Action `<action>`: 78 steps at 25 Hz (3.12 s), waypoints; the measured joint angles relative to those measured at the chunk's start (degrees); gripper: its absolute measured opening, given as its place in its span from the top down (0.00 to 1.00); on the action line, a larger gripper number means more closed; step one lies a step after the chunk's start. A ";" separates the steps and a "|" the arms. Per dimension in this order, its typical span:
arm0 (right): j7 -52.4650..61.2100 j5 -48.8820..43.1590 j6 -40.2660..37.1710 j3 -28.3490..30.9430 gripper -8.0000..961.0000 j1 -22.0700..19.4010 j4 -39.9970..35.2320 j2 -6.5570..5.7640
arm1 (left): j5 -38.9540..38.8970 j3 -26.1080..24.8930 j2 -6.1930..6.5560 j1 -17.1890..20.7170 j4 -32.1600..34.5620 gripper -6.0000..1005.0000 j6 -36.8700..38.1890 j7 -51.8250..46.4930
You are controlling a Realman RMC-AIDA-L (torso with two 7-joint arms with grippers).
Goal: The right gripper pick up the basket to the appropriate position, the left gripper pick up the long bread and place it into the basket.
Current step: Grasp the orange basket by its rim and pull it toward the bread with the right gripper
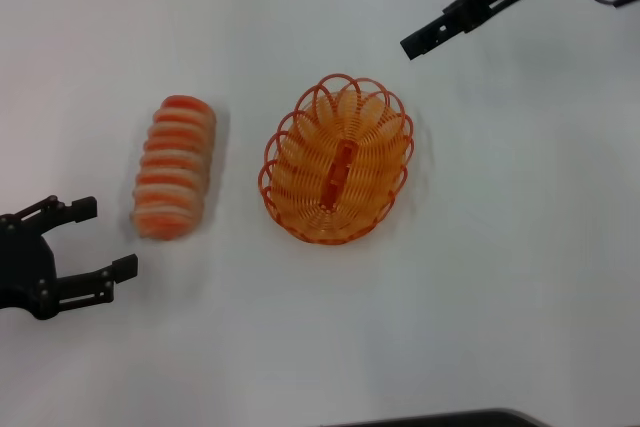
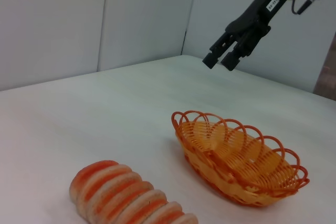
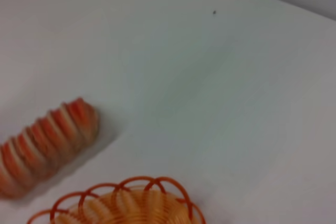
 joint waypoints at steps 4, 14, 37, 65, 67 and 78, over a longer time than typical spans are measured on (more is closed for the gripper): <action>0.42 -4.37 1.22 -7.51 0.05 3.26 0.04 1.24 | 0.00 0.01 -0.01 0.06 0.00 0.07 0.00 0.02; -0.04 -2.37 10.01 -22.99 0.06 3.54 6.80 1.34 | -0.01 0.13 0.06 0.03 0.00 0.07 -0.21 0.07; 0.91 5.26 23.64 -35.67 0.13 4.54 15.23 1.51 | -0.23 -0.09 -0.10 -0.04 0.00 0.07 -0.22 0.75; -0.31 7.40 22.74 -33.27 0.78 2.37 13.63 0.81 | -0.20 -0.19 -0.09 0.08 0.00 0.07 -0.14 0.87; -0.30 7.40 20.54 -30.41 0.78 1.88 12.24 0.69 | -0.34 -0.18 -0.09 0.08 0.00 0.07 -0.13 0.86; -0.58 7.66 5.82 -8.30 0.81 -0.13 10.04 -1.44 | -0.51 -0.18 -0.09 -0.07 -0.10 0.07 -0.11 0.86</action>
